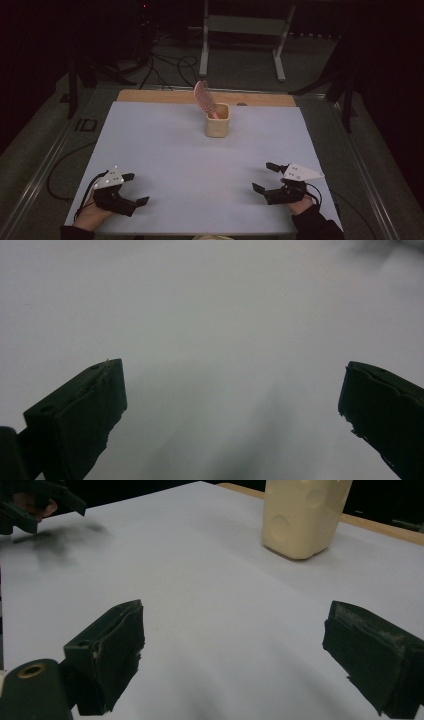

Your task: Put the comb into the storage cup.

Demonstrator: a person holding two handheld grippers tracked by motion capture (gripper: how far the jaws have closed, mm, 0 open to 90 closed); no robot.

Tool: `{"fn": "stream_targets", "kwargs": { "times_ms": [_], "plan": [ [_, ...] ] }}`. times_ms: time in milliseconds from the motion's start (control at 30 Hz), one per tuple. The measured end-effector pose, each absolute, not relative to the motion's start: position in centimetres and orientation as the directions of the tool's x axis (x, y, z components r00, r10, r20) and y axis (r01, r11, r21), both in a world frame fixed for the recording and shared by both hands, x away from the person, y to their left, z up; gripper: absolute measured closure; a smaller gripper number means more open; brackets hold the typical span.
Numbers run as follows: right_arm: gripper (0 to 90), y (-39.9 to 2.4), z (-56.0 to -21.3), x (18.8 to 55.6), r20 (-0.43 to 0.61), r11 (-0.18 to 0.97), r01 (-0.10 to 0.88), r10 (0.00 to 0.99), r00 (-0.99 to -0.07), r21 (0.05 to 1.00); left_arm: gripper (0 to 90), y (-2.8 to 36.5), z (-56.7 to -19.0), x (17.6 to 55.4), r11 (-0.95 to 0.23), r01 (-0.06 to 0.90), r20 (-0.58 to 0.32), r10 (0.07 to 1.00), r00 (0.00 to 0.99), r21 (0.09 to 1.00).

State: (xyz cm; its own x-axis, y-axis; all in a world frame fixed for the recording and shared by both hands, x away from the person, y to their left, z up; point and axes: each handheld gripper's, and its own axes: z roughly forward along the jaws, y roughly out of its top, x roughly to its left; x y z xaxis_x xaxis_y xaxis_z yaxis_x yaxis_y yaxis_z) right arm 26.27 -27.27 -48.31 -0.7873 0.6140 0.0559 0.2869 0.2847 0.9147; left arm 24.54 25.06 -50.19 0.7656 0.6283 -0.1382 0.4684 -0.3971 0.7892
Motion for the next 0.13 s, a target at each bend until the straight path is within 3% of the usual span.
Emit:
{"fn": "stream_targets", "kwargs": {
  "times_ms": [133],
  "plan": [
    [9.4, -27.28, -48.32, 26.28, 0.056, 0.285, 0.288, 0.614, -0.787, 0.914, 0.0, 24.96, -50.06, 24.52, -0.399, 0.465, -0.138, 0.623, 0.77, 0.79]
  ]
}}
